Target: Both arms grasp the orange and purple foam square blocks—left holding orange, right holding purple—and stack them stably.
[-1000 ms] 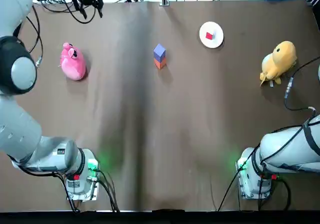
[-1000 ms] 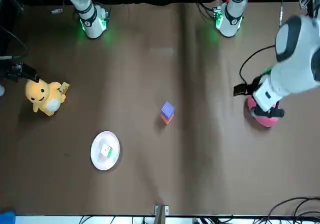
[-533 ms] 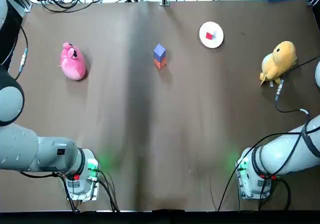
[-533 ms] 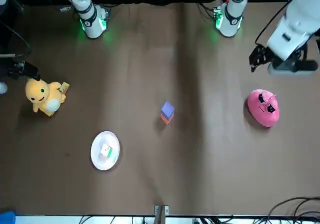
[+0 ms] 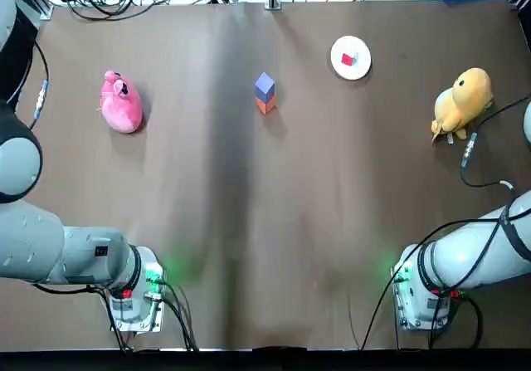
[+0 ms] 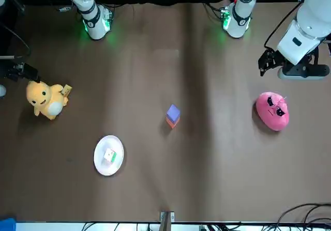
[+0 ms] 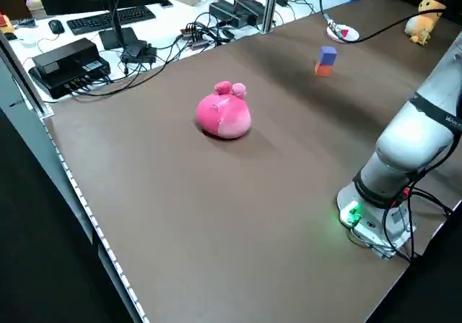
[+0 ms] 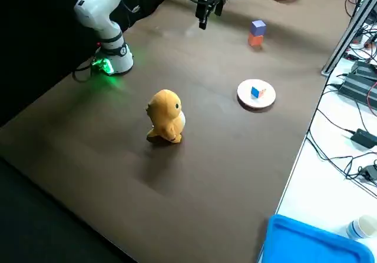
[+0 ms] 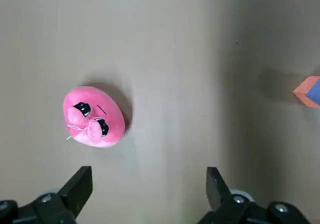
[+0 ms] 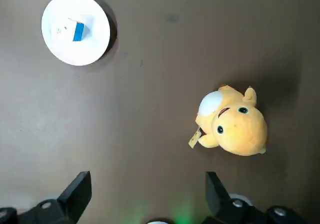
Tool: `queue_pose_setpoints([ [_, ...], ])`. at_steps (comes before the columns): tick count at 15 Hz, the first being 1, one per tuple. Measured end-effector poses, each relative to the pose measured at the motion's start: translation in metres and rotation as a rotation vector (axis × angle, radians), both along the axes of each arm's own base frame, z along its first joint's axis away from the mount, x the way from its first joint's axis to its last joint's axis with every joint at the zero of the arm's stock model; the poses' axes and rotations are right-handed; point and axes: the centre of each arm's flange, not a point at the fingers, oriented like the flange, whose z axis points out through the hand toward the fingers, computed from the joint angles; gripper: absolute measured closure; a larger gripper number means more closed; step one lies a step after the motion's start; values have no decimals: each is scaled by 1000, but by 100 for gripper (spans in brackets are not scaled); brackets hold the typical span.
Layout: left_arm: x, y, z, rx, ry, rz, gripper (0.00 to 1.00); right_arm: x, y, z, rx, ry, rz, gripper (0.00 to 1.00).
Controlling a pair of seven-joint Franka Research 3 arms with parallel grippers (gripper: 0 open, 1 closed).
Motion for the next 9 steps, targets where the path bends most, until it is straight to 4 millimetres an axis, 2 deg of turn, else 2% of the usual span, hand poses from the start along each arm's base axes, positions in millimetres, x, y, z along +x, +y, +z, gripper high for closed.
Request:
queue_pose_setpoints([
  [4, 0, 0, -2, 2, 11, 1, 0, 1, 4, -3, 17, 4, 18, 0],
  [9, 0, 1, -15, -31, 77, 10, 0, 1, 5, -3, 18, 5, 19, 0],
])
